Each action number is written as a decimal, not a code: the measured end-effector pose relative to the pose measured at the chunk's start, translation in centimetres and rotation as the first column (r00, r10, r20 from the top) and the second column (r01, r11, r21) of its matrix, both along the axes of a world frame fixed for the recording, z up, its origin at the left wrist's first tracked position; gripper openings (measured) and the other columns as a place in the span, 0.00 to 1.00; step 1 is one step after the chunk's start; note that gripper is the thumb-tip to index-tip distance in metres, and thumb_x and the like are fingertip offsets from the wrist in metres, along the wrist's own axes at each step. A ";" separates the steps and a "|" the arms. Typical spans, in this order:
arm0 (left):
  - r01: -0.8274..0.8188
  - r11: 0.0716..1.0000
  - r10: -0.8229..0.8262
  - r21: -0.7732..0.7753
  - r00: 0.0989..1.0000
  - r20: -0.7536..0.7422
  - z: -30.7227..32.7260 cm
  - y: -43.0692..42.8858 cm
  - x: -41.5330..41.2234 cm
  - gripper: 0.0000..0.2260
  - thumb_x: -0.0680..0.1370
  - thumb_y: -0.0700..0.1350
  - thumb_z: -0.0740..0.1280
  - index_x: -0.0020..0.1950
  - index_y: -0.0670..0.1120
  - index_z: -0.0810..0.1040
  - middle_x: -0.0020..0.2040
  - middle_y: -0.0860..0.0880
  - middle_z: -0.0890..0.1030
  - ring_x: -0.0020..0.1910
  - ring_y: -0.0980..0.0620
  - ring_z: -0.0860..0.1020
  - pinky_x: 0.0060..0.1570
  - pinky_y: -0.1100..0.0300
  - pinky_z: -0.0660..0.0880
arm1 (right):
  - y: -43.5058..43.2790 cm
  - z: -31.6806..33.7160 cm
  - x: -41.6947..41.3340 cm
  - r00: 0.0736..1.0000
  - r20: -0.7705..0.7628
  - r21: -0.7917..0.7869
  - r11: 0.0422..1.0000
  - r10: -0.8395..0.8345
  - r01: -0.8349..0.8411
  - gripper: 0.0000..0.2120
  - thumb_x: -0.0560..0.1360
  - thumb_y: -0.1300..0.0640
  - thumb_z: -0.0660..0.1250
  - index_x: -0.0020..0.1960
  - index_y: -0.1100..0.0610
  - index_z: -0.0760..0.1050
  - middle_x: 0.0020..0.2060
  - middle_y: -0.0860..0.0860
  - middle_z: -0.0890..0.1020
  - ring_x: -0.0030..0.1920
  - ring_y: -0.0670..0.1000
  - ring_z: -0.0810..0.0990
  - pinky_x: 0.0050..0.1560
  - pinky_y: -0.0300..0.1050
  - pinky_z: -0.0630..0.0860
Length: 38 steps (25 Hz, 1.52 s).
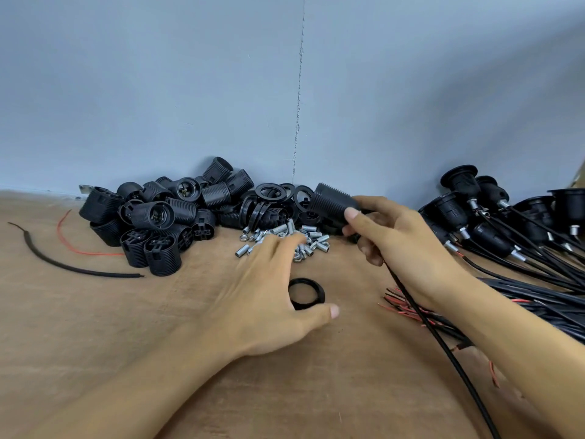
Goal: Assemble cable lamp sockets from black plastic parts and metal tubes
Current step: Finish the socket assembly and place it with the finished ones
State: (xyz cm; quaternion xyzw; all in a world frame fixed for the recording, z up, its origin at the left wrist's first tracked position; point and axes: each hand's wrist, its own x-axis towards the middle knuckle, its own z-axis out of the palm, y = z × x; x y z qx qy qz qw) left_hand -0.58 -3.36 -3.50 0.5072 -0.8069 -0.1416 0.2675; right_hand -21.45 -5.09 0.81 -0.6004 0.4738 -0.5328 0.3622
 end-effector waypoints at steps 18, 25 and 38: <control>-0.123 0.984 0.174 0.132 0.833 -0.526 0.5 -0.9 -0.3 0.30 0.69 0.37 0.80 0.67 0.53 0.77 0.54 0.56 0.85 0.50 0.56 0.85 0.57 0.57 0.79 | 0.9 -1.9 -0.7 0.928 -0.337 -0.032 0.983 0.157 -0.178 0.11 0.76 0.52 0.74 0.58 0.46 0.81 0.44 0.45 0.85 0.44 0.45 0.83 0.47 0.37 0.77; -0.044 0.988 0.124 0.147 0.793 -0.597 0.1 -0.4 -0.9 0.28 0.78 0.28 0.65 0.75 0.48 0.71 0.63 0.58 0.82 0.57 0.65 0.81 0.53 0.79 0.71 | 1.5 -2.3 0.0 0.812 -0.582 -0.211 0.973 -0.050 -0.092 0.15 0.74 0.48 0.74 0.60 0.45 0.80 0.39 0.39 0.81 0.38 0.44 0.79 0.40 0.31 0.70; 0.005 0.998 -0.053 -0.068 0.696 -0.716 0.3 0.0 -1.3 0.22 0.81 0.31 0.63 0.70 0.51 0.77 0.62 0.58 0.83 0.64 0.66 0.78 0.60 0.74 0.72 | 1.3 -1.7 1.5 0.965 -0.079 0.220 0.949 0.248 -0.226 0.21 0.83 0.41 0.56 0.46 0.55 0.79 0.36 0.57 0.85 0.31 0.52 0.79 0.35 0.43 0.76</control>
